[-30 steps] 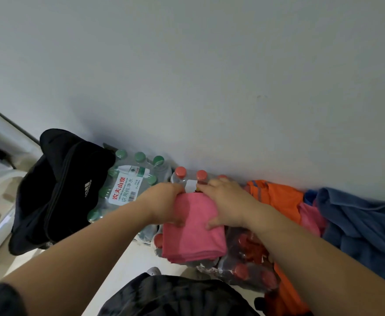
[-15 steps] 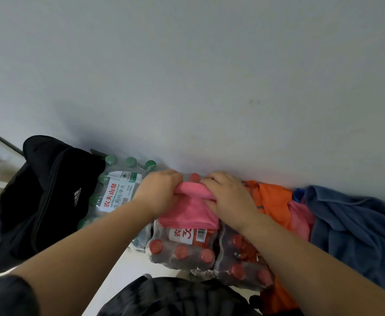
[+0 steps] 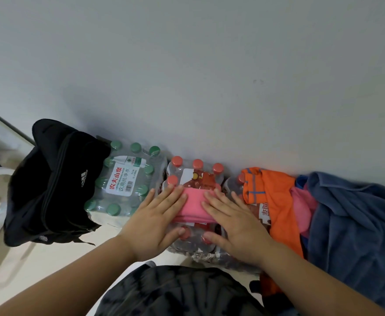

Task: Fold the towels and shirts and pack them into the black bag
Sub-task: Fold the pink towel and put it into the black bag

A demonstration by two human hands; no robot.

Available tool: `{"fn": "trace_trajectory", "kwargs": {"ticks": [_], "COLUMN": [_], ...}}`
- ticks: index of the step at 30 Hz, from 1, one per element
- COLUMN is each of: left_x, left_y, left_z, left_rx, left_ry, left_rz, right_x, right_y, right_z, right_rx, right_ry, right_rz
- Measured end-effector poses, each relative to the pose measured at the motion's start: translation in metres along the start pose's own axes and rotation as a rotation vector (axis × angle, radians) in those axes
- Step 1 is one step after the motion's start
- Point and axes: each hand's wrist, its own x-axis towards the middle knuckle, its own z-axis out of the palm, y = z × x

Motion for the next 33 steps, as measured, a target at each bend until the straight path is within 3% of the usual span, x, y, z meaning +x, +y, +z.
{"fn": "trace_trajectory", "kwargs": {"ticks": [6, 10, 13, 15, 18, 21, 29, 33], "left_x": [0.038, 0.074, 0.069, 0.063, 0.06, 0.058, 0.054, 0.058], "left_y": [0.019, 0.028, 0.029, 0.031, 0.034, 0.037, 0.033, 0.032], "left_z": [-0.022, -0.016, 0.003, 0.013, 0.02, 0.023, 0.004, -0.024], "left_rx": [-0.211, -0.13, -0.062, -0.028, 0.024, 0.045, 0.092, -0.024], "left_ry": [0.14, -0.012, -0.043, -0.008, 0.053, 0.078, -0.034, -0.057], "left_rz": [-0.194, -0.228, -0.219, -0.224, -0.25, -0.284, -0.129, -0.09], "right_x": [0.001, -0.001, 0.0, 0.005, 0.017, 0.028, 0.023, 0.02], "right_y": [0.001, 0.005, 0.01, 0.013, 0.015, 0.017, 0.018, 0.013], "right_z": [-0.006, -0.003, -0.003, -0.007, -0.009, -0.007, -0.001, -0.011], "right_rx": [-0.035, 0.0, 0.228, 0.39, 0.306, 0.134, 0.136, 0.464], "right_ry": [-0.095, -0.08, -0.022, 0.113, 0.228, 0.125, 0.276, 0.267], "right_rz": [-0.023, -0.048, -0.039, 0.028, 0.137, 0.183, 0.141, 0.189]}}
